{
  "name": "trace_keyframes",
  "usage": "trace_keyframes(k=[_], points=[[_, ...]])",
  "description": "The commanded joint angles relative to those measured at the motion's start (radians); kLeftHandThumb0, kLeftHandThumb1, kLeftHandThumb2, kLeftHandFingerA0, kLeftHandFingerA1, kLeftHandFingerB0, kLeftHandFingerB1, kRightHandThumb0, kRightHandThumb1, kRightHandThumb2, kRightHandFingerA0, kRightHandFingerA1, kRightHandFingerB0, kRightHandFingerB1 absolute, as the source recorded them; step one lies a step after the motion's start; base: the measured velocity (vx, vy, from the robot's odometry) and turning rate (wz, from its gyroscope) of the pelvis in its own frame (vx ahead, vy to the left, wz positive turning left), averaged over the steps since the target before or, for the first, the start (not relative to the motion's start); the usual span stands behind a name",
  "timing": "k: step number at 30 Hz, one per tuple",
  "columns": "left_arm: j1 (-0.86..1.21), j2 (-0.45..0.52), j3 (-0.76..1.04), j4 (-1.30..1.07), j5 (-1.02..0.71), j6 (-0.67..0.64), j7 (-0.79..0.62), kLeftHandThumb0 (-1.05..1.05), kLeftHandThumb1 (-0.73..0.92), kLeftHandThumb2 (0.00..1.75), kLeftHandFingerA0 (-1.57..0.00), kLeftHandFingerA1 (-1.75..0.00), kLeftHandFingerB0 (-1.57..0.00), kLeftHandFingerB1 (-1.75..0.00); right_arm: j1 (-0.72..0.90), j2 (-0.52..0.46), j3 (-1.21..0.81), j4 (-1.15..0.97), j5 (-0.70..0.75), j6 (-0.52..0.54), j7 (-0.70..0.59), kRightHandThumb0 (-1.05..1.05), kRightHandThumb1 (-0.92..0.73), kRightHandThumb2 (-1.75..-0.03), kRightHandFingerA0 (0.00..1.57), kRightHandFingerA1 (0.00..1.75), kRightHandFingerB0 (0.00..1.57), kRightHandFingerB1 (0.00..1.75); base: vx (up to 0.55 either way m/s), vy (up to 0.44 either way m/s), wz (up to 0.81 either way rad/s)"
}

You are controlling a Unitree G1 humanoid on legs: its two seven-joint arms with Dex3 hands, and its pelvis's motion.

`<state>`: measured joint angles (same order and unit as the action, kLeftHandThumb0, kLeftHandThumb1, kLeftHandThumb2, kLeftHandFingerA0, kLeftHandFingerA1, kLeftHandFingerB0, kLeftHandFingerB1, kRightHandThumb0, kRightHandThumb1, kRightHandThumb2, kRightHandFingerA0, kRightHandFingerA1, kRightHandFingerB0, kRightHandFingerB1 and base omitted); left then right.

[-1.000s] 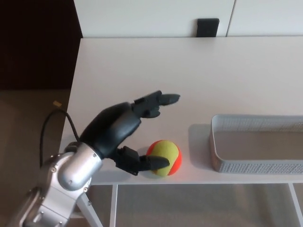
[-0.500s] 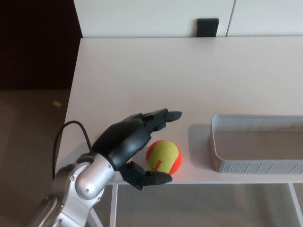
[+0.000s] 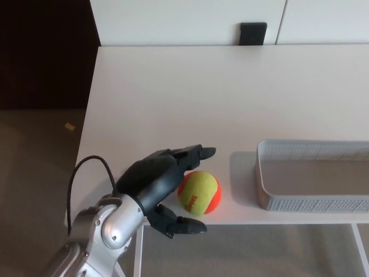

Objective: The robot walk towards a table in front and uses its left hand to pickup a tennis ball on the left side and put it in a container on the right hand side

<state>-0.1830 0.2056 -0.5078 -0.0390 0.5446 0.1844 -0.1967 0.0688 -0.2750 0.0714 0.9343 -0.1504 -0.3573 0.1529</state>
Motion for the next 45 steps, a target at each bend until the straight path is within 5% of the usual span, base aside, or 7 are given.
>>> trace_keyframes(k=[1,10,11,16,21,22,45], points=[[-0.004,-0.016,-0.016,0.064,0.060,0.018,0.050,-0.35,0.17,0.83,-0.03,-0.50,0.00,-0.48,-0.004,-0.009,-0.004,-0.011,-0.001,0.023,-0.001,-0.53,-0.59,-0.59,0.82,0.47,0.66,0.41,0.00,0.000,0.00],[-0.009,-0.044,-0.031,0.094,0.095,0.037,0.064,-0.74,0.41,0.72,-0.16,-0.43,-0.12,-0.35,-0.002,-0.009,-0.005,-0.031,0.004,0.025,0.007,-0.54,-0.59,-0.59,0.81,0.47,0.65,0.42,0.00,0.000,0.00],[-0.014,-0.052,-0.039,0.106,0.108,0.043,0.070,-0.62,0.51,0.56,-0.73,-0.48,-0.18,-0.28,-0.002,-0.008,-0.006,-0.035,0.006,0.024,0.009,-0.56,-0.58,-0.59,0.77,0.47,0.67,0.42,0.00,0.000,0.00],[-0.011,-0.089,-0.041,0.123,0.115,0.036,0.109,-0.29,0.88,0.67,-1.24,-0.61,-0.66,-0.40,-0.002,-0.010,-0.003,-0.055,0.001,0.029,0.010,-0.57,-0.61,-0.60,0.79,0.45,0.66,0.41,0.00,0.000,0.00],[-0.005,-0.103,-0.045,0.117,0.142,0.041,0.140,-0.27,0.86,0.67,-1.26,-0.69,-0.80,-0.45,0.000,-0.010,0.000,-0.077,0.001,0.047,0.012,-0.57,-0.60,-0.60,0.80,0.46,0.66,0.41,0.00,0.000,0.00],[-0.004,-0.123,-0.041,0.125,0.147,0.038,0.179,-0.24,0.77,0.75,-0.96,-1.26,-1.07,-0.68,-0.006,-0.013,-0.001,-0.085,0.003,0.056,0.019,-0.55,-0.61,-0.60,0.80,0.45,0.65,0.41,0.00,0.000,0.00],[-0.047,-0.155,0.174,-0.098,0.006,0.025,0.127,-0.11,0.67,0.71,-1.10,-1.23,-1.03,-0.84,-0.017,-0.010,-0.010,-0.074,0.008,0.072,0.038,-0.53,-0.59,-0.59,0.82,0.45,0.65,0.41,0.00,0.000,0.00]])
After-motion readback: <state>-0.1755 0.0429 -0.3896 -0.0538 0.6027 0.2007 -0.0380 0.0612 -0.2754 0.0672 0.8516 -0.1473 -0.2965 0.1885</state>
